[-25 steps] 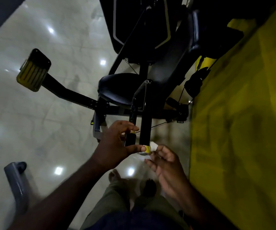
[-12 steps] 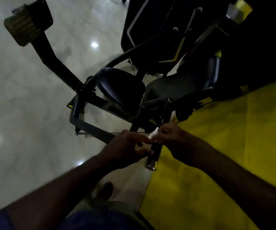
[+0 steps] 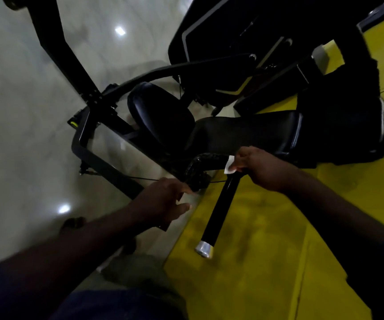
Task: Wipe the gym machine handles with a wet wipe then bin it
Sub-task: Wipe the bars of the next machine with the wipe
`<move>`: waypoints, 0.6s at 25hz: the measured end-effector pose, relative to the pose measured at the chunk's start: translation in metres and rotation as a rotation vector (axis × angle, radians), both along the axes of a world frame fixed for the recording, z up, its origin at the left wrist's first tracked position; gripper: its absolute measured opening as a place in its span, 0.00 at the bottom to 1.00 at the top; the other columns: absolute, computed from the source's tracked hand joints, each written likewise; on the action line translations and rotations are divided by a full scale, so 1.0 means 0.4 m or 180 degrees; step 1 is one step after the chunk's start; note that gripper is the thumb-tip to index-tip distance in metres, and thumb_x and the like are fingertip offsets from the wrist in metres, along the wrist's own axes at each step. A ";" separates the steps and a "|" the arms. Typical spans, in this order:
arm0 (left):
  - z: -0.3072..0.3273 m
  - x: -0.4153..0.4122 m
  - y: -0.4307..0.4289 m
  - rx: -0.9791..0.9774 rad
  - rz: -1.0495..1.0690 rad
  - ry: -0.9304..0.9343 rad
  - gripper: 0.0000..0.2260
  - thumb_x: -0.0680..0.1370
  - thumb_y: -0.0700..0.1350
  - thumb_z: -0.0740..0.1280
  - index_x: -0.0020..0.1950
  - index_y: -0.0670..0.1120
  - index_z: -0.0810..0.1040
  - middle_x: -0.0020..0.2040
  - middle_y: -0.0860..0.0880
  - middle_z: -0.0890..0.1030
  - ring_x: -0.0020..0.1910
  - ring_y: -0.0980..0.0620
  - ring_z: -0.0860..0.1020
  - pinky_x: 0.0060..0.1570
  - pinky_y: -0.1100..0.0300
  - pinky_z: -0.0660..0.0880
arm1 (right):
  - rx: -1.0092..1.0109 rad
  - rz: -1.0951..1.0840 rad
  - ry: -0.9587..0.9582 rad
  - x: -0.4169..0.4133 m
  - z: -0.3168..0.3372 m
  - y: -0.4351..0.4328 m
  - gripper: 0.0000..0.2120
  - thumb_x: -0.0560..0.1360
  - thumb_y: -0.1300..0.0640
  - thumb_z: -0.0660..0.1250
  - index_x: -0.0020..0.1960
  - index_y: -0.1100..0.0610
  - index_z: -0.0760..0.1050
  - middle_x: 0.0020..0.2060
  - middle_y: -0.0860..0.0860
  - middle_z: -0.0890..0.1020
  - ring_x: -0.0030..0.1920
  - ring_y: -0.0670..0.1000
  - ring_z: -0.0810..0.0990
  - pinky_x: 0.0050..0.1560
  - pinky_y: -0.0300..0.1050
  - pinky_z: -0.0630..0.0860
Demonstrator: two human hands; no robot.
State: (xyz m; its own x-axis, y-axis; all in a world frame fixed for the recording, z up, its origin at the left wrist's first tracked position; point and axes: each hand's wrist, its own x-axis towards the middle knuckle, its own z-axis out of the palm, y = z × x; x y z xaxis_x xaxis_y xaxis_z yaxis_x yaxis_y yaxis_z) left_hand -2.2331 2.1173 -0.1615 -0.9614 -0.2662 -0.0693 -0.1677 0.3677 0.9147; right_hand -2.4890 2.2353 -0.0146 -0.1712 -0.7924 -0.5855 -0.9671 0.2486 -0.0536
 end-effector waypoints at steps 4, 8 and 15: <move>-0.057 -0.020 -0.016 0.0093 0.0219 -0.0216 0.17 0.76 0.52 0.76 0.62 0.49 0.82 0.56 0.51 0.83 0.53 0.53 0.82 0.51 0.54 0.80 | 0.0249 0.0182 -0.0152 -0.060 -0.036 -0.113 0.15 0.72 0.70 0.70 0.51 0.55 0.87 0.51 0.54 0.82 0.51 0.53 0.81 0.53 0.25 0.69; -0.139 -0.037 -0.011 0.0128 0.0555 -0.0481 0.21 0.75 0.56 0.76 0.65 0.51 0.81 0.61 0.53 0.82 0.56 0.57 0.80 0.49 0.65 0.76 | 0.0581 0.0384 -0.0577 -0.091 -0.193 -0.235 0.14 0.73 0.69 0.72 0.50 0.52 0.88 0.51 0.49 0.85 0.52 0.46 0.83 0.52 0.25 0.73; -0.132 -0.049 0.027 0.0464 0.0925 -0.0783 0.23 0.75 0.55 0.77 0.66 0.48 0.81 0.59 0.52 0.82 0.54 0.56 0.80 0.50 0.63 0.79 | 0.1067 0.0363 -0.0759 -0.173 -0.072 -0.192 0.11 0.78 0.60 0.71 0.51 0.44 0.84 0.50 0.42 0.82 0.51 0.45 0.82 0.52 0.45 0.81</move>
